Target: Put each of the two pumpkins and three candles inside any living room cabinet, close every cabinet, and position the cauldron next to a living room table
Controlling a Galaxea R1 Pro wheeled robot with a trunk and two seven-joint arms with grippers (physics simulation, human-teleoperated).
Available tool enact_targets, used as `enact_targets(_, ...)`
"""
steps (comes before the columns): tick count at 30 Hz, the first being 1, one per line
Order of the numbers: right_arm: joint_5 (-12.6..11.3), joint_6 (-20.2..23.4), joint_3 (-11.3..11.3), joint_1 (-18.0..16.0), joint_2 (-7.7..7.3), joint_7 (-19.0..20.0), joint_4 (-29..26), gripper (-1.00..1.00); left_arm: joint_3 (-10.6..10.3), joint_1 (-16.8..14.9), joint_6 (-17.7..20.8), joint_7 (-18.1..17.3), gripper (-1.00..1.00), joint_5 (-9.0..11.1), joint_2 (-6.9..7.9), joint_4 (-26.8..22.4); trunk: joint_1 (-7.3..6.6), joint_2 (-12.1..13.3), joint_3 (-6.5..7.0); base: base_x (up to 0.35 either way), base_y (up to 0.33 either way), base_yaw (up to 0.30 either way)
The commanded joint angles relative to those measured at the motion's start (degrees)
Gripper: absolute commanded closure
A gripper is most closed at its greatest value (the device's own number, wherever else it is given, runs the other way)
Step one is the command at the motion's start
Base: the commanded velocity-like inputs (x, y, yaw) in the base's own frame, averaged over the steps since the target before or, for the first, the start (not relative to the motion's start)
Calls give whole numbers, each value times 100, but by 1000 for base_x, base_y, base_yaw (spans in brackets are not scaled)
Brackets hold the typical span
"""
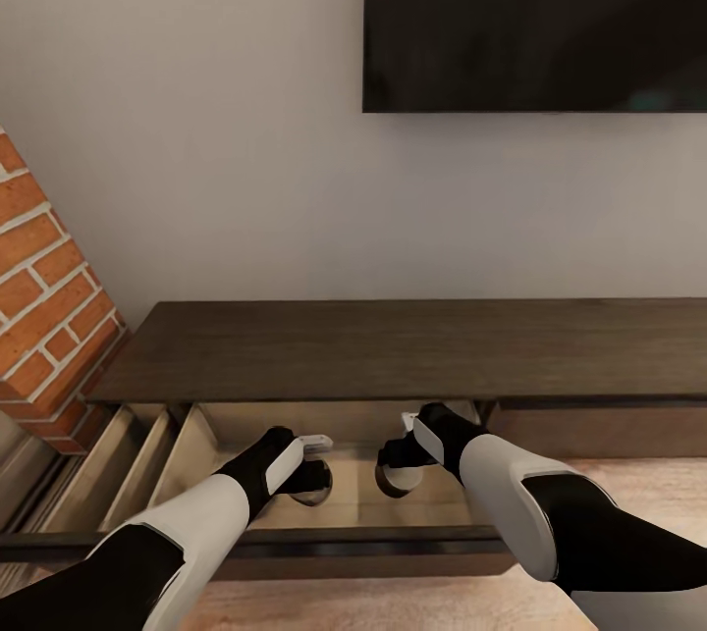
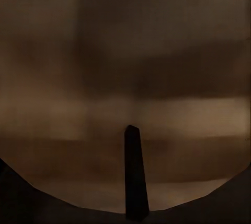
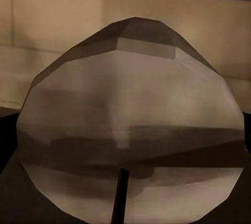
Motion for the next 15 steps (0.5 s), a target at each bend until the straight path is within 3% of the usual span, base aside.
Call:
enact_targets(1, 12, 31, -4, -2, 0, 11, -11, 100, -19, -3, 19, 41, 100, 44, 0, -9, 21, -44, -23, 0, 0, 0)
enact_targets(7, 12, 31, -4, -2, 0, 11, -11, 100, -26, -3, 15, 41, 100, 44, 0, -9, 153, -284, -130, 0, 0, 0)
enact_targets(15, 12, 31, -4, -2, 0, 11, -11, 100, -24, -3, 18, 41, 100, 44, 0, -9, 153, -284, -130, 0, 0, 0)
